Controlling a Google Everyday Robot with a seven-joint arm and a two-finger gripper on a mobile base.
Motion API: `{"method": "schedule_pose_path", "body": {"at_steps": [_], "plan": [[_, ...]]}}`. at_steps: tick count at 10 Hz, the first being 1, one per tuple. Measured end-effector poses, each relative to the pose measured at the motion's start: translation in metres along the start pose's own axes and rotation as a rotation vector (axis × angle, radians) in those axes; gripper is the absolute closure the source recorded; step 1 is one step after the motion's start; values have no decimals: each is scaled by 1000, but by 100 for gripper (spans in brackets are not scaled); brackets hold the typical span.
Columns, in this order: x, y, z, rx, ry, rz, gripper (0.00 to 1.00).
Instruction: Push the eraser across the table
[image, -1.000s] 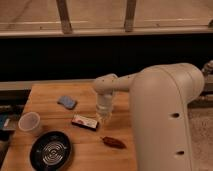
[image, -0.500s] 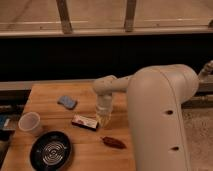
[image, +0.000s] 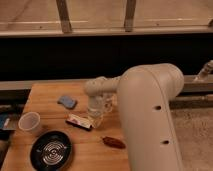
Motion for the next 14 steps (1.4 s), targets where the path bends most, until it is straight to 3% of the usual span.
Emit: {"method": "schedule_pose_path", "body": {"at_steps": [1,4,7,11,14], "plan": [[0,-2,-1,3,0,3,100],[-23,22,0,0,2,-90,100],[-67,67,5,-3,19,-222,100],[-91,96,5,2,26,-344,100],[-118,137,-1,0,23,-455,100]]}}
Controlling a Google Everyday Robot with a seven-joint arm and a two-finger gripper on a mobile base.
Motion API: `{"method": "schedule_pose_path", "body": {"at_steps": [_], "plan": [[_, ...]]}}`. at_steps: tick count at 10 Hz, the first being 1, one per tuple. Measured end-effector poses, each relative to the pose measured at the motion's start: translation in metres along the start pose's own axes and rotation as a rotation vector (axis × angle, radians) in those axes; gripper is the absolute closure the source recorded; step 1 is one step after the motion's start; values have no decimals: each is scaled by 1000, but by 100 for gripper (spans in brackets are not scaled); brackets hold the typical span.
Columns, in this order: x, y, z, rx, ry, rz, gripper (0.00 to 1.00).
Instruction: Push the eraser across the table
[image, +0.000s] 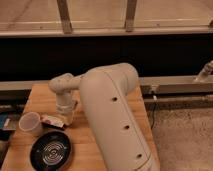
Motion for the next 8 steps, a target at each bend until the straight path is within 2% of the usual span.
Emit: {"method": "schedule_pose_path", "body": {"at_steps": [2,3,4,6,8], "plan": [[-6,2,-16,-15,-29,-31,100],[-2,0,-23,0,-42,-22,100],[8,-4,-35,34,-66,12,100],[43,-17,-56,91,-103,106,100],[82,-29,-70,126,-136,197,99]]}}
